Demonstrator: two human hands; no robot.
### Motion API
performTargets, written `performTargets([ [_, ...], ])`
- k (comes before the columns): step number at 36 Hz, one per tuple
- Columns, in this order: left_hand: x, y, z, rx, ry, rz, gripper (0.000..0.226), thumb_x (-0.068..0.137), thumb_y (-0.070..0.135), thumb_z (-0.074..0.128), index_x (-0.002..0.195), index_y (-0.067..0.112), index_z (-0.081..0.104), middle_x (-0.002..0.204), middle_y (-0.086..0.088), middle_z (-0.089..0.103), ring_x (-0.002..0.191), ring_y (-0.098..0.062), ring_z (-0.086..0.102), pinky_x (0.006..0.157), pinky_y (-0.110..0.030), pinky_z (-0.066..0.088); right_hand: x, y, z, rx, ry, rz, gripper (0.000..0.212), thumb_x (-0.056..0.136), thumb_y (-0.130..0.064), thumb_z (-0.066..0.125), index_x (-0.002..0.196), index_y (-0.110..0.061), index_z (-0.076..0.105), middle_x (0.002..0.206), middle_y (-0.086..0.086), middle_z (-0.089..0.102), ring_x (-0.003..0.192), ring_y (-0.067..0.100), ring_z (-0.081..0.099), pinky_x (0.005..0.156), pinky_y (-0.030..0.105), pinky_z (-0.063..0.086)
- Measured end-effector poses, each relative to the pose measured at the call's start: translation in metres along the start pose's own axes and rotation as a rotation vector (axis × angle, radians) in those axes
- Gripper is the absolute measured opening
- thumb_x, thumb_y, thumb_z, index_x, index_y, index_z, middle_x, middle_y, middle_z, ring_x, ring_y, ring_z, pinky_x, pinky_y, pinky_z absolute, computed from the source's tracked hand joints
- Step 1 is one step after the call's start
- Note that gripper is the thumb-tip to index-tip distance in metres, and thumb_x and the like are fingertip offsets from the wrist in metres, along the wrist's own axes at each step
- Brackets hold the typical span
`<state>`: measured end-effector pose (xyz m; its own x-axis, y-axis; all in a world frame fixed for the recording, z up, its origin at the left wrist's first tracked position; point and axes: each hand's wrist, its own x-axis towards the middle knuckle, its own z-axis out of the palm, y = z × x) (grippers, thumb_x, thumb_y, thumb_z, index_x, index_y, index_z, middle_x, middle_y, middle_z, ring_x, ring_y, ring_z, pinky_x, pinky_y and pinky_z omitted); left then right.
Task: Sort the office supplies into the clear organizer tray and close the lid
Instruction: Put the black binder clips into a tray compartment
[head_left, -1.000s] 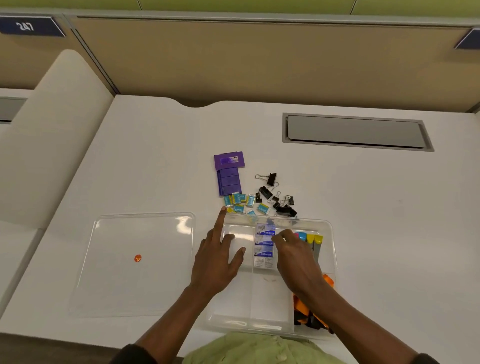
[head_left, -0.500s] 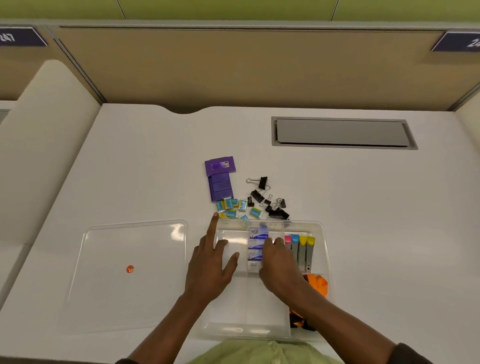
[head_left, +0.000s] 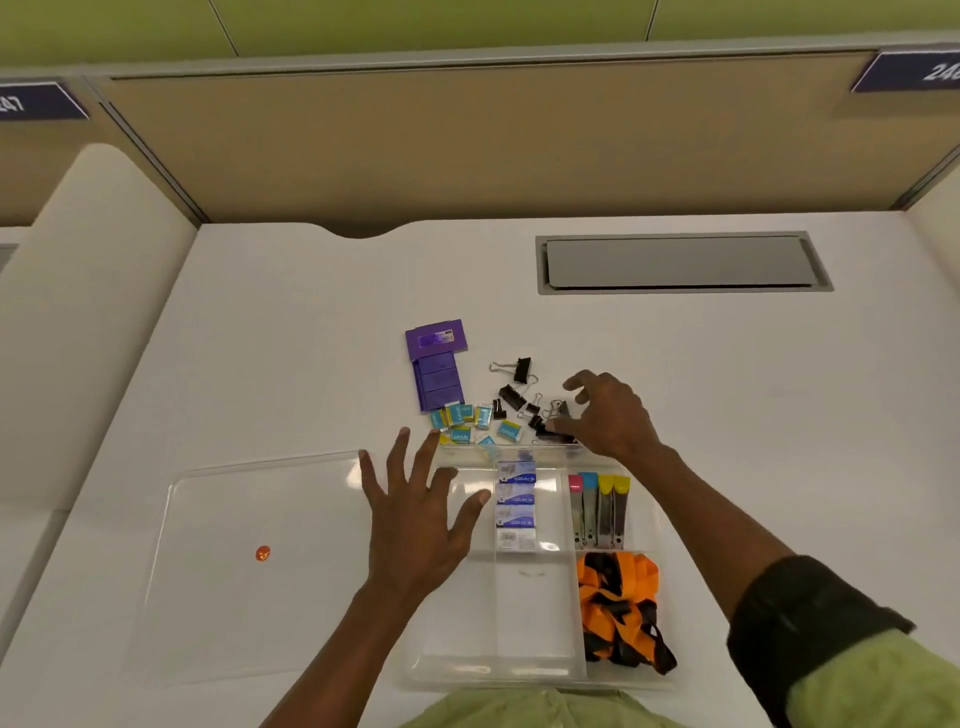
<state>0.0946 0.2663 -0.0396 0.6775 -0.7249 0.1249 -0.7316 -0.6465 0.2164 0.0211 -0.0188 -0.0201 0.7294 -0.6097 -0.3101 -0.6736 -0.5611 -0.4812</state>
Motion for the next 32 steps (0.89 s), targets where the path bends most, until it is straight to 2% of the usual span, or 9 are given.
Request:
performTargets([
  [3, 0.028, 0.008, -0.005, -0.036, 0.075, 0.039, 0.046, 0.097, 0.061, 0.058, 0.108, 0.022, 0.079, 0.143, -0.003, 0.066, 0.152, -0.032, 0.043, 0.124, -0.068, 0.022, 0.01, 0.001, 0.0, -0.093, -0.139, 0.004, 0.094, 0.055, -0.07, 0.083, 0.133, -0.03, 0.049, 0.124, 0.006, 0.053, 0.11, 0.023, 0.058, 0.089, 0.042, 0.053],
  [6, 0.067, 0.015, -0.004, -0.127, 0.093, 0.066, 0.041, 0.095, 0.052, 0.066, 0.112, 0.015, 0.075, 0.134, -0.007, 0.068, 0.14, -0.034, 0.051, 0.114, -0.055, 0.042, 0.016, 0.0, 0.003, -0.155, -0.167, -0.034, 0.093, 0.058, -0.065, 0.085, 0.136, -0.029, 0.048, 0.127, 0.011, 0.045, 0.11, 0.029, 0.057, 0.091, 0.043, 0.052],
  [8, 0.097, 0.021, -0.003, -0.173, 0.008, 0.068, 0.044, 0.094, 0.048, 0.071, 0.119, 0.013, 0.07, 0.136, -0.009, 0.064, 0.138, -0.034, 0.05, 0.109, -0.051, 0.046, 0.018, -0.001, 0.006, -0.21, -0.141, -0.069, 0.088, 0.061, -0.064, 0.084, 0.134, -0.029, 0.049, 0.124, 0.011, 0.045, 0.105, 0.031, 0.059, 0.088, 0.043, 0.055],
  [13, 0.165, 0.043, 0.003, -0.099, -0.306, 0.146, 0.075, 0.092, 0.046, 0.076, 0.15, 0.008, 0.048, 0.151, -0.011, 0.05, 0.14, -0.03, 0.044, 0.111, -0.047, 0.046, 0.025, -0.005, 0.012, -0.234, -0.113, -0.11, 0.083, 0.06, -0.055, 0.088, 0.128, -0.027, 0.049, 0.12, 0.013, 0.046, 0.096, 0.032, 0.061, 0.078, 0.042, 0.057],
  [20, 0.201, 0.054, 0.025, 0.046, -0.591, 0.276, 0.104, 0.081, 0.025, 0.09, 0.164, 0.016, 0.027, 0.168, -0.012, 0.027, 0.152, -0.032, 0.03, 0.112, -0.048, 0.049, 0.03, 0.001, 0.014, -0.19, -0.084, -0.061, 0.077, 0.062, -0.051, 0.086, 0.122, -0.023, 0.047, 0.115, 0.011, 0.045, 0.093, 0.03, 0.061, 0.076, 0.042, 0.057],
  [24, 0.202, 0.056, 0.034, 0.067, -0.608, 0.311, 0.099, 0.08, 0.024, 0.091, 0.161, 0.019, 0.035, 0.164, -0.01, 0.033, 0.148, -0.031, 0.033, 0.11, -0.046, 0.05, 0.029, 0.01, 0.012, -0.147, -0.058, -0.013, 0.077, 0.065, -0.048, 0.084, 0.124, -0.019, 0.043, 0.113, 0.012, 0.048, 0.093, 0.03, 0.06, 0.077, 0.043, 0.057],
  [28, 0.206, 0.057, 0.037, 0.046, -0.567, 0.316, 0.079, 0.077, 0.025, 0.093, 0.147, 0.017, 0.057, 0.139, -0.009, 0.048, 0.128, -0.029, 0.045, 0.095, -0.042, 0.054, 0.026, 0.015, 0.009, -0.113, -0.041, 0.007, 0.073, 0.064, -0.039, 0.084, 0.119, -0.022, 0.04, 0.106, 0.008, 0.049, 0.089, 0.027, 0.06, 0.073, 0.041, 0.056],
  [32, 0.209, 0.059, 0.039, -0.009, -0.575, 0.298, 0.068, 0.078, 0.017, 0.09, 0.138, 0.013, 0.059, 0.131, -0.011, 0.051, 0.12, -0.029, 0.049, 0.093, -0.04, 0.05, 0.027, 0.017, 0.009, -0.083, -0.036, 0.019, 0.068, 0.065, -0.03, 0.083, 0.117, -0.018, 0.041, 0.105, 0.009, 0.053, 0.091, 0.028, 0.062, 0.071, 0.038, 0.053],
])
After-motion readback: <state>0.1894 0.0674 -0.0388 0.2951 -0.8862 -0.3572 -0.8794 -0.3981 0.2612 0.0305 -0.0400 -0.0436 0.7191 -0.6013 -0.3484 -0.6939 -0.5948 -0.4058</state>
